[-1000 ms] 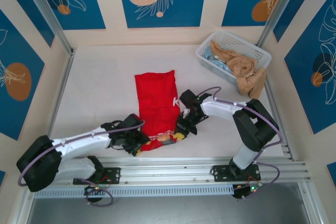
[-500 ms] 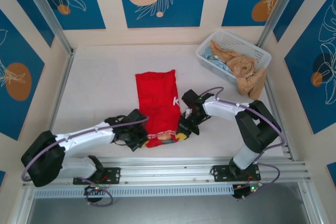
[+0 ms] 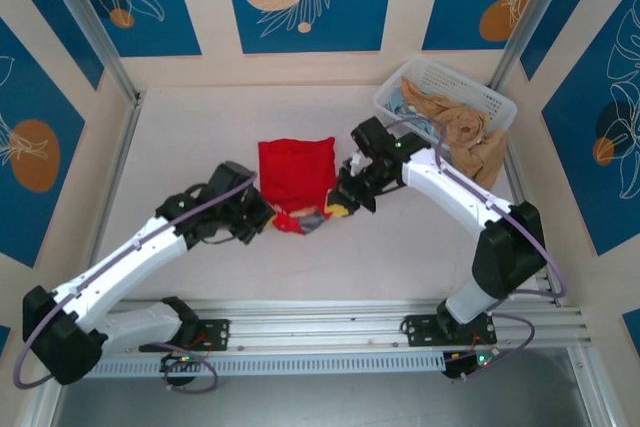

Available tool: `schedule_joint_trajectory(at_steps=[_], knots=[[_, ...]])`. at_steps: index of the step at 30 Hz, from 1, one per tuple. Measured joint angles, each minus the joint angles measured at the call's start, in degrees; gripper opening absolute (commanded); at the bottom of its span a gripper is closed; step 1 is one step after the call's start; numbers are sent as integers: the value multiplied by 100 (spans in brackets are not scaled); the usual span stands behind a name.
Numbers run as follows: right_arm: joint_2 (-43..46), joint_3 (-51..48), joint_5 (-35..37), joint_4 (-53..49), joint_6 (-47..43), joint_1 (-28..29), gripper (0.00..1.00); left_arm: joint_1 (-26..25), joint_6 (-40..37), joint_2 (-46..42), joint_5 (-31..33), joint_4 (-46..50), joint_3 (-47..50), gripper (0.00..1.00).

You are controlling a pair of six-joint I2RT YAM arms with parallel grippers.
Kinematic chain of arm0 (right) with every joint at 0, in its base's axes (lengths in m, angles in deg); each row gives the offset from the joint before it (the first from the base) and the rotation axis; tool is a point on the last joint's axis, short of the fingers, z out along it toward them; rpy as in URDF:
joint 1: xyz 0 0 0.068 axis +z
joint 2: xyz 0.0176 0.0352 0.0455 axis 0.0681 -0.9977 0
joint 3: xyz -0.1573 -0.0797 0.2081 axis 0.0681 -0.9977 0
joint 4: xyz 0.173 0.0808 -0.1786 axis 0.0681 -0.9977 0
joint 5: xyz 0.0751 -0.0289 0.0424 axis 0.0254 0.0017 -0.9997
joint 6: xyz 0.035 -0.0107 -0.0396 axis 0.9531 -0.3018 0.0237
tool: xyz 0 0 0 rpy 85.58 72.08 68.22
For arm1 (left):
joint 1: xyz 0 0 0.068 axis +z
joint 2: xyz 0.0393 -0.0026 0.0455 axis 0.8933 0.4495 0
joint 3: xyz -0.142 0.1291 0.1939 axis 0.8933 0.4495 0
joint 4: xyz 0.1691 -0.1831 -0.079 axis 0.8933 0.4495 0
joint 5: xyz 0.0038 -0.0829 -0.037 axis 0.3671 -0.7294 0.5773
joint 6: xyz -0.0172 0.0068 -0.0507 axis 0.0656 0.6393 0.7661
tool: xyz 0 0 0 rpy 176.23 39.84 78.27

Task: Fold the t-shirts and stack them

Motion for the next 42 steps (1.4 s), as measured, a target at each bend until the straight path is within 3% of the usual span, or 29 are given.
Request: schedule_joint_trajectory(at_steps=[12,15,16,18,19,20,21,22,24,28,34,38,42], knots=[[-2723,3145,-136,-306,140,-868,0,1504,-291,2393,-479,-68,-1773,2],[-3563,4076,-120,-339,219,-1023,1,1764,-481,3338,-680,-245,-2457,24],[-3866,4430,-92,-365,227,-1080,8,1847,-614,3729,-782,-326,-2765,32],[-4424,5080,13,-398,267,-1198,32,1987,-903,4529,-918,-341,-3517,46],[-4671,5351,85,-350,251,-1266,49,2052,-1060,4918,-977,-343,-3926,50],[-4854,5532,129,-243,210,-1333,81,2124,-1215,5272,-1016,-385,-4299,53],[-4959,5626,175,-138,168,-1384,95,2184,-1360,5480,-1040,-435,-4513,57],[-5062,5729,234,-63,105,-1438,100,2247,-1519,5606,-1036,-455,-4629,59],[-5174,5965,354,-46,-20,-1539,99,2341,-1766,5615,-1010,-372,-4642,59],[-4959,6076,560,-81,-407,-1681,83,2361,-2131,5053,-881,-308,-4214,52],[-3595,4009,743,286,-769,-1582,37,1749,-1646,3862,-850,-815,-2680,49],[-3338,3250,678,654,-837,-1526,15,1342,-1276,4282,-951,-1191,-2625,40],[-3615,3239,573,868,-852,-1504,8,1423,-1167,5038,-973,-1246,-3187,28]])
